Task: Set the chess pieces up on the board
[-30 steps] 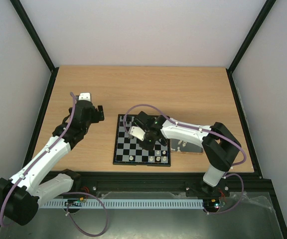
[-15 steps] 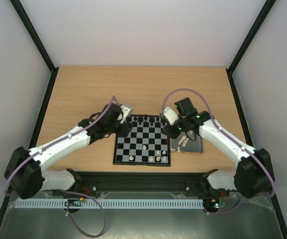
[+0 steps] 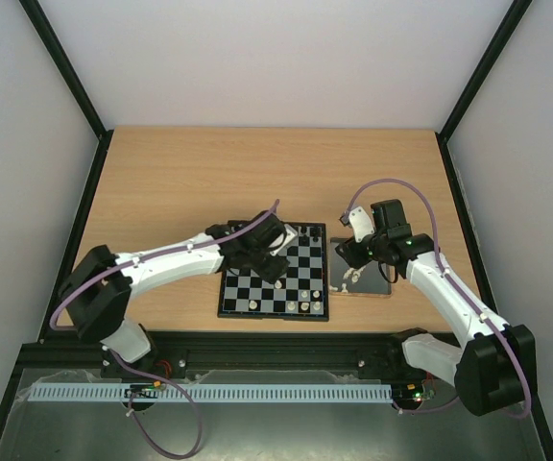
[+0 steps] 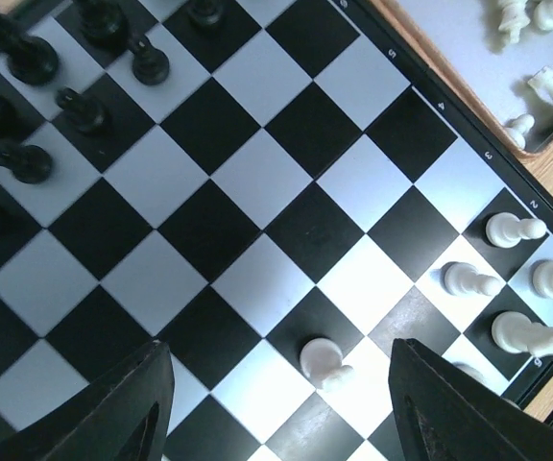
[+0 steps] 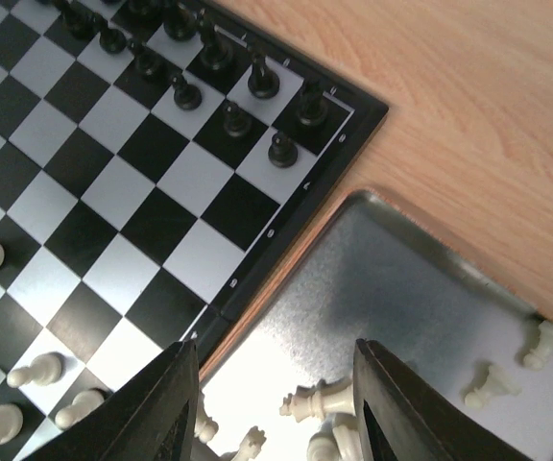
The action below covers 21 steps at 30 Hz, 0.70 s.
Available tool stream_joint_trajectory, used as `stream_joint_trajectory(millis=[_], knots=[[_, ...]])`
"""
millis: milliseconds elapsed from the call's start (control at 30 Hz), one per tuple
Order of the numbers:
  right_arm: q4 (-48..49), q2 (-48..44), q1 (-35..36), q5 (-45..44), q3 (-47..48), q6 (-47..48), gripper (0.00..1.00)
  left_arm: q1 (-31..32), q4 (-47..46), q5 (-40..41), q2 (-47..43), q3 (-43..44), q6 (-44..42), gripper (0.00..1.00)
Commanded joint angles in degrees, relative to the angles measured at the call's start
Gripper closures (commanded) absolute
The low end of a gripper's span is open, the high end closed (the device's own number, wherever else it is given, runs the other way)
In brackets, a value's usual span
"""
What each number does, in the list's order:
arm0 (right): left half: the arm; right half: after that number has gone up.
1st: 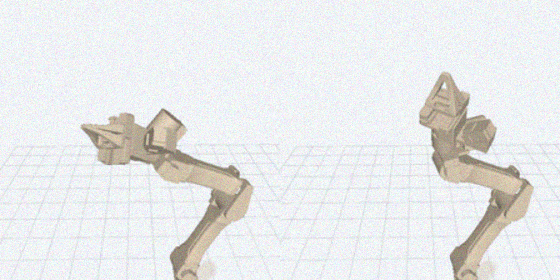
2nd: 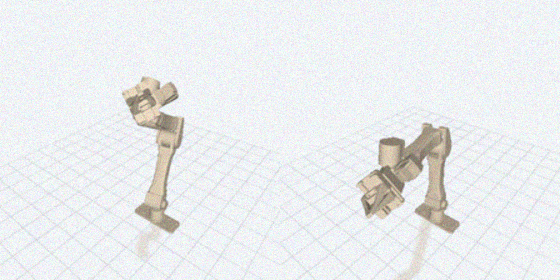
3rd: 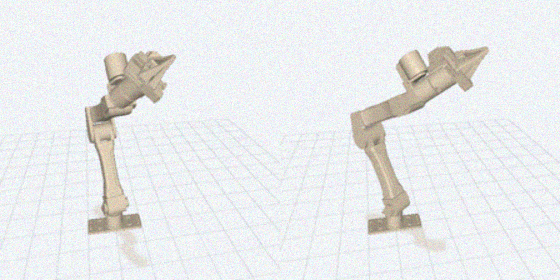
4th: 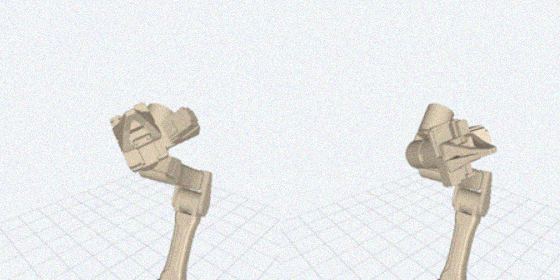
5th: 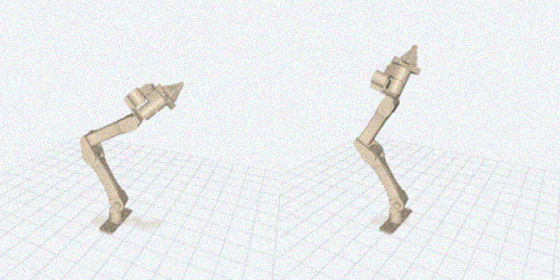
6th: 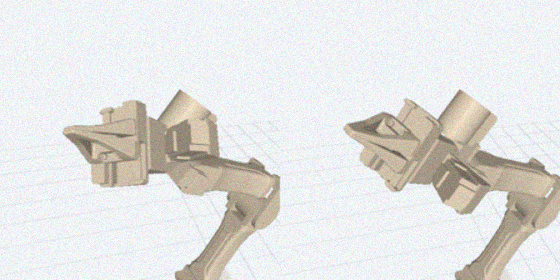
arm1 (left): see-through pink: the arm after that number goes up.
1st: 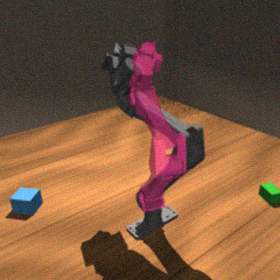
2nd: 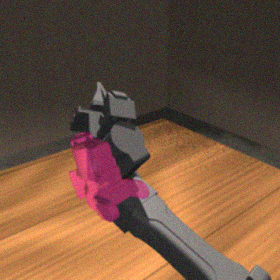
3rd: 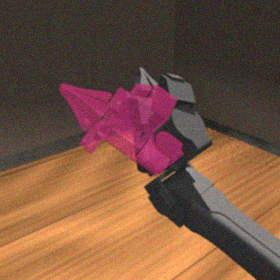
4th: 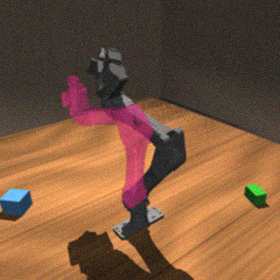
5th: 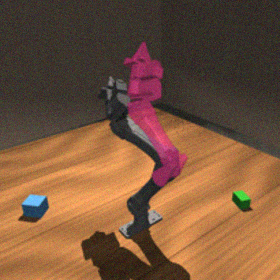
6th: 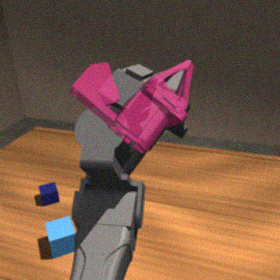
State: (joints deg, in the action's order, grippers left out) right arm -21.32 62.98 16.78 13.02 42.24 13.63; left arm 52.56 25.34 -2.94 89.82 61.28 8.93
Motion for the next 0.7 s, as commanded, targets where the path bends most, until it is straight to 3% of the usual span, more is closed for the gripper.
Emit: stream_joint_trajectory(millis=[0, 200, 567, 667], knots=[[1.17, 0.13, -0.21, -1.13, -0.86, -0.78, 0.54, 2.14, 3.92, 2.26, 3.94, 3.62, 5.51, 0.38], [1.47, 0.04, -0.25, -1.56, -1.08, -0.38, 0.54, 3.1, 8.48, 3.27, 9.46, 7.42, 13.58, 0.42], [1.39, 0.73, -0.24, -1.33, -1.11, 0.06, 0.54, 4.98, 10.51, 3.72, 10.51, 7.45, 21.3, 0.52], [1.3, 0.91, -0.25, -1.24, -1.11, 0.17, 0.54, 5.1, 10.52, 3.56, 11.18, 6.99, 21.9, 0.6]])
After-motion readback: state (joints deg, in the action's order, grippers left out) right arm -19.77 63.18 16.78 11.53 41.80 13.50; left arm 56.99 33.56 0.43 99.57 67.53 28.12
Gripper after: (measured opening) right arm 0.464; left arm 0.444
